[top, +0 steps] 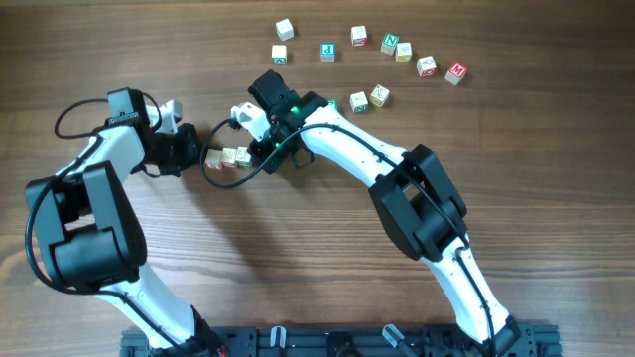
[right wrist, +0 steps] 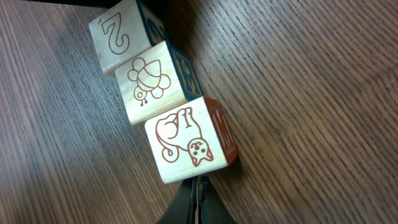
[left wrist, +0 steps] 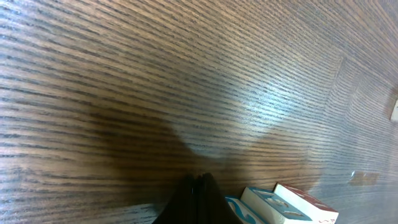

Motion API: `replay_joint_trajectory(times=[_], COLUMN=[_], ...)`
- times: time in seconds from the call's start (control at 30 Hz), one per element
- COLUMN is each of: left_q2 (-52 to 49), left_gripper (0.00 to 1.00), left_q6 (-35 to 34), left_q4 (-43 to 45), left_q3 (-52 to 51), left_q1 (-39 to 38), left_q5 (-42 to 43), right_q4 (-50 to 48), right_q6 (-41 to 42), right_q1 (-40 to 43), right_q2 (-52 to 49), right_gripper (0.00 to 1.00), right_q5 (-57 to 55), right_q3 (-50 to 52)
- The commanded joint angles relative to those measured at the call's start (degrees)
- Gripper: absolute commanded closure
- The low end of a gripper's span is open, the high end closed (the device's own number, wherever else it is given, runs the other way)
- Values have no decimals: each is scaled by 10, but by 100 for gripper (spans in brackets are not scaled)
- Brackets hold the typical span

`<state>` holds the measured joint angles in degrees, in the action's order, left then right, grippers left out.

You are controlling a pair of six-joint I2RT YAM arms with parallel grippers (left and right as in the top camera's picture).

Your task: Form a horizontal line

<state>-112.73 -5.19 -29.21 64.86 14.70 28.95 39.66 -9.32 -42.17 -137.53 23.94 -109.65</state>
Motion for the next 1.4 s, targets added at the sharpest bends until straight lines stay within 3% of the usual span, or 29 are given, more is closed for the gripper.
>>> replay_joint_trajectory(times=[0.0,0.47,1.07,1.37], left_q2=[-11,-11,-11,-11], left_gripper=[96,96,96,96], left_q6=[-38,-58,-58,-58], left_q4=[-13,-5,9,9], left_q3=[-8,-8,-8,-8], left_q1=[-14,-14,-13,-13], left_q5=[-20,-64,-126,-130], right_q4=[-15,-34,-16,24], right_q6=[-14,-59,-55,38], right_q1=[-7,-7,-5,23], right_q2=[10,10,10,10], right_gripper=[96,96,93,93], right_q5=[16,42,44,44], right_q3=[-5,-5,-5,-5])
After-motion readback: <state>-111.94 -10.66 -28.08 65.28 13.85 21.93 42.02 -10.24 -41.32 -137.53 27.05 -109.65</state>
